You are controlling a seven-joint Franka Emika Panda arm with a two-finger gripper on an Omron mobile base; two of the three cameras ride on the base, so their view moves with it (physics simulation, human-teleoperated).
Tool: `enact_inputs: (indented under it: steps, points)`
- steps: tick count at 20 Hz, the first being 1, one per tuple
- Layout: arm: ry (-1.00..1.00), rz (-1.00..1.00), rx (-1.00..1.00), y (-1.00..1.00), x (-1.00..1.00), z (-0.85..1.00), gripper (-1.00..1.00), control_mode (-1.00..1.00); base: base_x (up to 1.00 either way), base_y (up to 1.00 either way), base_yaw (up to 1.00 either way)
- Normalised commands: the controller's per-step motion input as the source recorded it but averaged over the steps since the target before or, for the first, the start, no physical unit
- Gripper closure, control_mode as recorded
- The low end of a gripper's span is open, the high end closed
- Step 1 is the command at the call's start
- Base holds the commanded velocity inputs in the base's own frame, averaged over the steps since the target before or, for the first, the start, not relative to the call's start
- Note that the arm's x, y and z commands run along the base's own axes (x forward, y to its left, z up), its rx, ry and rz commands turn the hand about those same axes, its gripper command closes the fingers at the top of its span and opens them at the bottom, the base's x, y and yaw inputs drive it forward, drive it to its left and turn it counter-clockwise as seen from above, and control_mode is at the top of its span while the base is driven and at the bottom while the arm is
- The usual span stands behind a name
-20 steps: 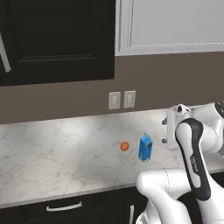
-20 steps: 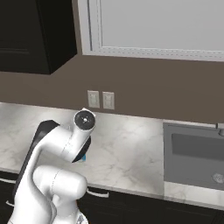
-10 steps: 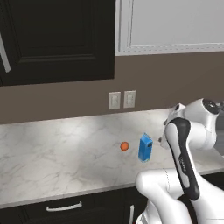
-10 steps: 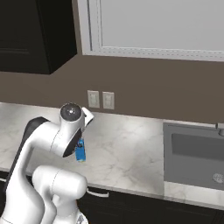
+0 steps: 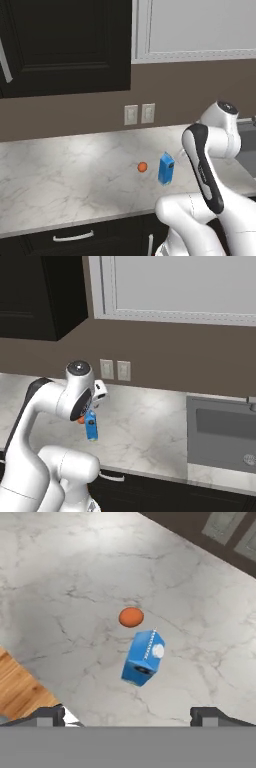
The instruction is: Gather the eggs and milk located in the vicinity of the sink area and place them right next to the bowl.
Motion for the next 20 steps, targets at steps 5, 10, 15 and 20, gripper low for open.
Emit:
enact_inputs:
  steps: [5, 10, 15, 20]
  points:
    - [0.19, -0.33, 0.15, 0.06, 0.03, 0.0, -1.0, -1.0, 0.0, 0.0, 0.0]
    - [0.03, -0.29, 0.05, 0.17, 0.02, -0.07, -1.0, -1.0, 0.0, 0.0, 0.0]
    - [0.0, -0.16, 0.0, 0.2, 0.08, -0.3, -1.0, -1.0, 0.0, 0.0, 0.0]
    - [0.0, -0.12, -0.05, 0.07, 0.29, -0.36, -1.0, -1.0, 0.0, 0.0, 0.0]
